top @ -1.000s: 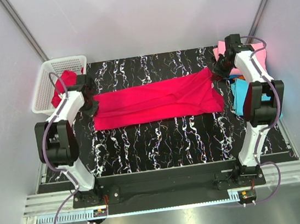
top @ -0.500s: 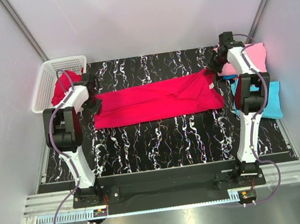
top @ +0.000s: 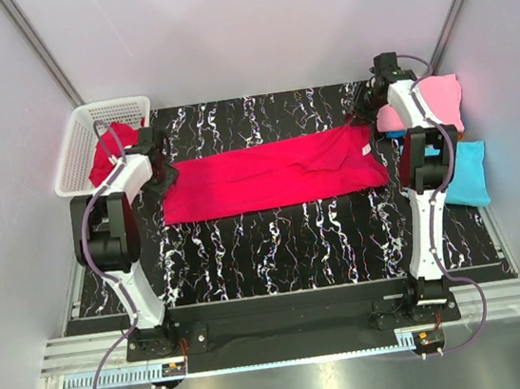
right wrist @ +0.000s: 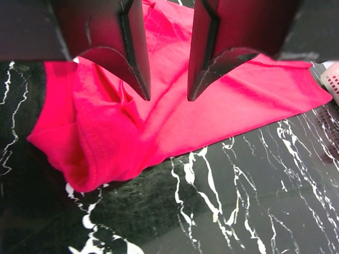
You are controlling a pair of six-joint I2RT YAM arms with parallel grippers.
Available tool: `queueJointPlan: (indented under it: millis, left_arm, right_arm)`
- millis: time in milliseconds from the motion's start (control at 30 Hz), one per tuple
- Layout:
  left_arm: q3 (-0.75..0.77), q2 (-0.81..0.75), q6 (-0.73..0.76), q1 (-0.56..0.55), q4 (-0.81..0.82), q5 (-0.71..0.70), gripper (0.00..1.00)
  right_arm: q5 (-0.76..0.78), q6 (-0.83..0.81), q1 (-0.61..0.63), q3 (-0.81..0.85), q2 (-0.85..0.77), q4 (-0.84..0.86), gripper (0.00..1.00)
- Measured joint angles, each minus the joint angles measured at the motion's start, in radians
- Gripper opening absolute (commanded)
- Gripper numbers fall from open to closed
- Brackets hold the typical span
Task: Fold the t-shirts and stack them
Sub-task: Fold the tshirt
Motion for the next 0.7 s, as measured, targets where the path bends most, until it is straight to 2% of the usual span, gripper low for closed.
queueJointPlan:
  millis: [100,167,533,700]
  left_arm:
    - [-0.035,-0.059,0.013,0.0,0.027,0.0,0.57]
    - [-0.052,-0.097,0.019,0.0,0.053,0.0,0.57]
    - [-0.17,-0.204,0.073,-0.048,0.1,0.066,0.59]
    - [-0.203,-0.24,0.092,-0.056,0.101,0.096,0.59]
  right_arm:
    - [0.0,-0.01,0.006,-0.014,-0.015,0.007,0.4]
    - [0.002,-0.018,0.013,-0.079,-0.057,0.019,0.39]
    - [-0.016,0.006,0.122,-0.679,-0.441,0.125,0.38]
    - [-0.032,0.032,0.131,-0.74,-0.461,0.168,0.37]
